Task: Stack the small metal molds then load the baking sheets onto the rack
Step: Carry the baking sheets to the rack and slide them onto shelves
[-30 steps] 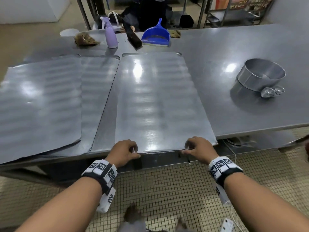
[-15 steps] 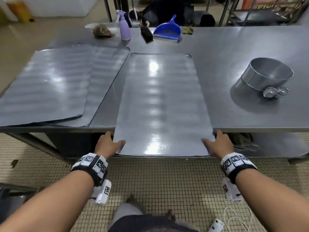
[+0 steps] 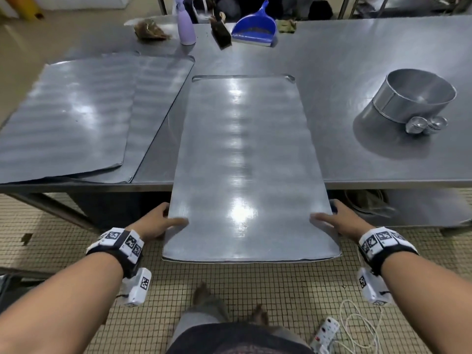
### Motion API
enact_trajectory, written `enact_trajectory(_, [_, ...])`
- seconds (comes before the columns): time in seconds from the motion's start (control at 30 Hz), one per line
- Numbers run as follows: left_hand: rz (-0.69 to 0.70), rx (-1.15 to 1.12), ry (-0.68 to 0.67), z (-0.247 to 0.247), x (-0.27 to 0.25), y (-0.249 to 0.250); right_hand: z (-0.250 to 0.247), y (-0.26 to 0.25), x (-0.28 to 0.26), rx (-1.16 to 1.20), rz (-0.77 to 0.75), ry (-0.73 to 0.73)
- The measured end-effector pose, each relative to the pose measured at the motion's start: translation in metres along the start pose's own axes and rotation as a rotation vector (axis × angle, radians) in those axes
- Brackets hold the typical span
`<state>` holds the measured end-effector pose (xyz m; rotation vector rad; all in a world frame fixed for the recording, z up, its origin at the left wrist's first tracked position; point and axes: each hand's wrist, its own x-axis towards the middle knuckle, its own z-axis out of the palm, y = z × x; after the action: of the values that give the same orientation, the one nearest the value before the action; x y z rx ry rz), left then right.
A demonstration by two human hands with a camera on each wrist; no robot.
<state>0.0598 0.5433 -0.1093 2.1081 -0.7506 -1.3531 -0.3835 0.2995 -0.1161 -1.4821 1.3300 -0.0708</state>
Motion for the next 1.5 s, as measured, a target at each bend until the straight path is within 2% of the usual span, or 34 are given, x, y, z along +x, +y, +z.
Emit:
enact_trajectory(0.1, [0.073, -0.131, 0.252, 0.023, 0.007, 0.004, 0.011, -0.005, 0.006, -0.051, -0.027, 0.182])
enact_trajectory(0.17, [0.114, -0.209, 0.368, 0.038, 0.005, 0.006, 0.017, -0.003, 0.010, -0.092, -0.035, 0.281])
enact_trajectory(0.27, [0.162, -0.234, 0.386, 0.041, 0.004, 0.002, 0.018, 0.000, 0.010, -0.091, -0.078, 0.382])
enact_trajectory(0.4, [0.222, -0.252, 0.424, 0.029, -0.004, 0.014, 0.013, -0.018, -0.001, -0.061, -0.159, 0.430])
enact_trajectory(0.63, [0.360, -0.260, 0.496, 0.002, -0.020, 0.047, -0.019, -0.079, -0.013, -0.079, -0.324, 0.454])
enact_trajectory(0.8, [0.404, -0.276, 0.566, -0.032, -0.029, 0.058, -0.020, -0.123, -0.008, -0.047, -0.410, 0.475])
enact_trajectory(1.03, [0.484, -0.246, 0.800, -0.120, -0.062, 0.076, 0.018, -0.222, 0.006, 0.092, -0.590, 0.440])
enact_trajectory(1.2, [0.518, -0.226, 0.983, -0.180, -0.110, 0.074, 0.055, -0.302, 0.028, 0.172, -0.699, 0.332])
enact_trajectory(1.37, [0.512, -0.309, 1.175, -0.226, -0.166, 0.048, 0.109, -0.390, 0.017, 0.177, -0.895, 0.149])
enact_trajectory(1.5, [0.439, -0.377, 1.351, -0.223, -0.214, 0.032, 0.143, -0.441, 0.040, 0.131, -1.063, -0.041])
